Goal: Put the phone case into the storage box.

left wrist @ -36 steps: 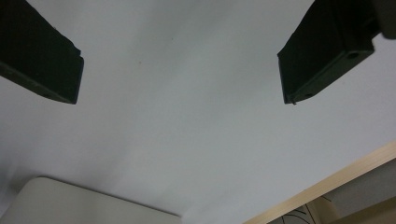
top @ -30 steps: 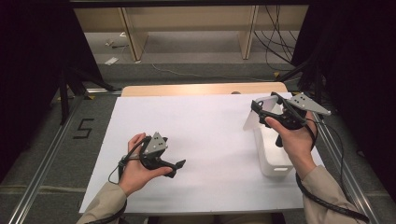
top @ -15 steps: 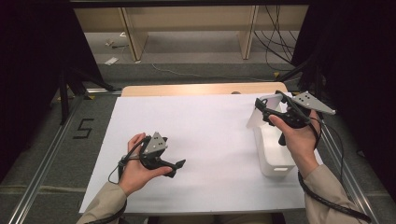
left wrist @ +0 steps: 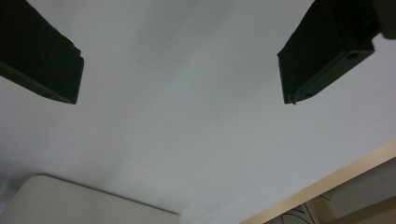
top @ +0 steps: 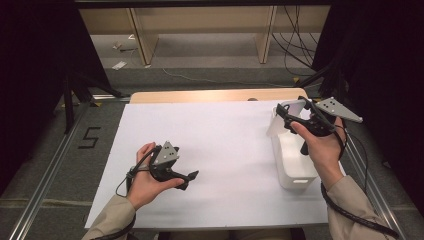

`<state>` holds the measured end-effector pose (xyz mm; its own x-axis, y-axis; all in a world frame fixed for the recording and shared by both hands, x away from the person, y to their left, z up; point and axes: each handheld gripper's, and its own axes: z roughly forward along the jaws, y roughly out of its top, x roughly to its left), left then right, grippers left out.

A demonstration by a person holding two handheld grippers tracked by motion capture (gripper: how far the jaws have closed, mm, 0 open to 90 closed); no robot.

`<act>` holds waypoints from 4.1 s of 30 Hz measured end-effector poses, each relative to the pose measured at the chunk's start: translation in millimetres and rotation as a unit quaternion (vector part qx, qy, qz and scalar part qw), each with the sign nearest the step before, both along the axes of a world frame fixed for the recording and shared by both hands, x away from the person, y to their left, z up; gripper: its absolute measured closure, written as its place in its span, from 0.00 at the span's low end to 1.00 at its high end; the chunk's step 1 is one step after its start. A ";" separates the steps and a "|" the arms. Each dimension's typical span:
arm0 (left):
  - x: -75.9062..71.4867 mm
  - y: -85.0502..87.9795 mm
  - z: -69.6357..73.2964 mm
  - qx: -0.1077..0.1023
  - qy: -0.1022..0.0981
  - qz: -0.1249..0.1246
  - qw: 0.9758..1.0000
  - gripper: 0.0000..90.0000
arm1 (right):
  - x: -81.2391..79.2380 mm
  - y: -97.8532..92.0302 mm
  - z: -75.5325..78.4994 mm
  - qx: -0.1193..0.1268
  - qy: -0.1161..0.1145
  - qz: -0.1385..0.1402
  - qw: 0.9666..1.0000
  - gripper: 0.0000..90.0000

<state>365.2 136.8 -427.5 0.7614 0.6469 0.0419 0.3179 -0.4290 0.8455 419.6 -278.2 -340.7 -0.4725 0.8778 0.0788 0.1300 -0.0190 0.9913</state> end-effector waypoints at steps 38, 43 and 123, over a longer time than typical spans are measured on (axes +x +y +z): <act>-0.1 -0.1 0.0 -0.004 0.001 0.000 1.000 0.00 | 3.1 -17.1 2.6 0.003 -0.002 -0.031 1.000 0.21; 0.0 0.1 0.1 -0.004 0.000 0.001 1.000 0.00 | 3.7 -19.4 2.9 0.004 -0.003 -0.034 0.999 0.21; 0.4 0.6 0.2 -0.006 -0.001 0.004 1.000 0.00 | 10.6 -36.4 -4.1 -0.008 0.005 -0.071 0.997 0.21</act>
<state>365.5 137.4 -427.3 0.7564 0.6531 0.0368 0.3189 -0.4172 0.8510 430.2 -314.6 -344.8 -0.3431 0.9368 0.0688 0.1361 -0.0229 0.9904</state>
